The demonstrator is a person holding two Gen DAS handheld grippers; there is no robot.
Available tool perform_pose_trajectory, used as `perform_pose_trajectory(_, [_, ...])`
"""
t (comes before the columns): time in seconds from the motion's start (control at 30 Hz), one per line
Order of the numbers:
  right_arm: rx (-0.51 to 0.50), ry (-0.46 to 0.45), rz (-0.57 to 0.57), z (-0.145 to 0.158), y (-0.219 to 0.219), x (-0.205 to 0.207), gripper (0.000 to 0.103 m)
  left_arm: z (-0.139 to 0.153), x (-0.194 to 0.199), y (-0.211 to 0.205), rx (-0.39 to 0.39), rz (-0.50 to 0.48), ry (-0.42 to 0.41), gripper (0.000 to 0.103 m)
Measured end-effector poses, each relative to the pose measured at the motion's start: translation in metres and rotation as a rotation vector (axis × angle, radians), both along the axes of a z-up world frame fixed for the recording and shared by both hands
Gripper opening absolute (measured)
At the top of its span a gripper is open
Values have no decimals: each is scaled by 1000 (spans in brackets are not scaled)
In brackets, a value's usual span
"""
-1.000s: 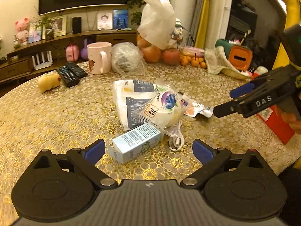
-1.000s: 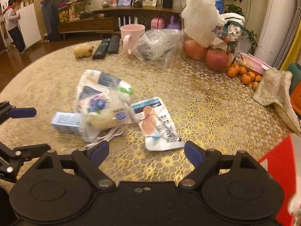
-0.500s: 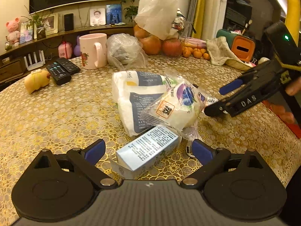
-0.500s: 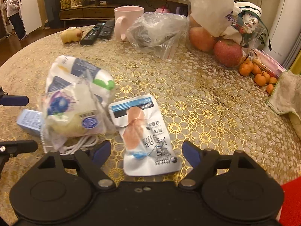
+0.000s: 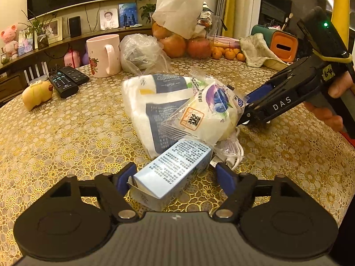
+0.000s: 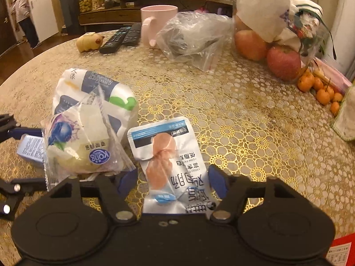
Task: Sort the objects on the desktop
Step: 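Grasp the white milk carton with the left tool while the right tool grasps the sausage pack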
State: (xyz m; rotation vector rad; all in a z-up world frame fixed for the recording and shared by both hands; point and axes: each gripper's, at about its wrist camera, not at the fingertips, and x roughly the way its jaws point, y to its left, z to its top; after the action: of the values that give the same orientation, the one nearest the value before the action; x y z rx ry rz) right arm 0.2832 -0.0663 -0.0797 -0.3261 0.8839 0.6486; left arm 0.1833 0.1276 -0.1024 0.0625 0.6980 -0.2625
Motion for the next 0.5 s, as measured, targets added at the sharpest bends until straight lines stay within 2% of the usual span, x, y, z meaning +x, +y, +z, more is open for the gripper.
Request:
perform_pose_trajectory(0.07, [4,1,2,2,0,-2,55,1,-1,0,1,11,-6,62])
perform_pose_trajectory(0.27, [25,-7,-30,9,-7,-2,41,2,-5,1,-2,33,-8,51])
perform_pose_trajectory(0.5, [23,-18,-53,14,-14,-9,34,4,-11,0,-28,53,4,33])
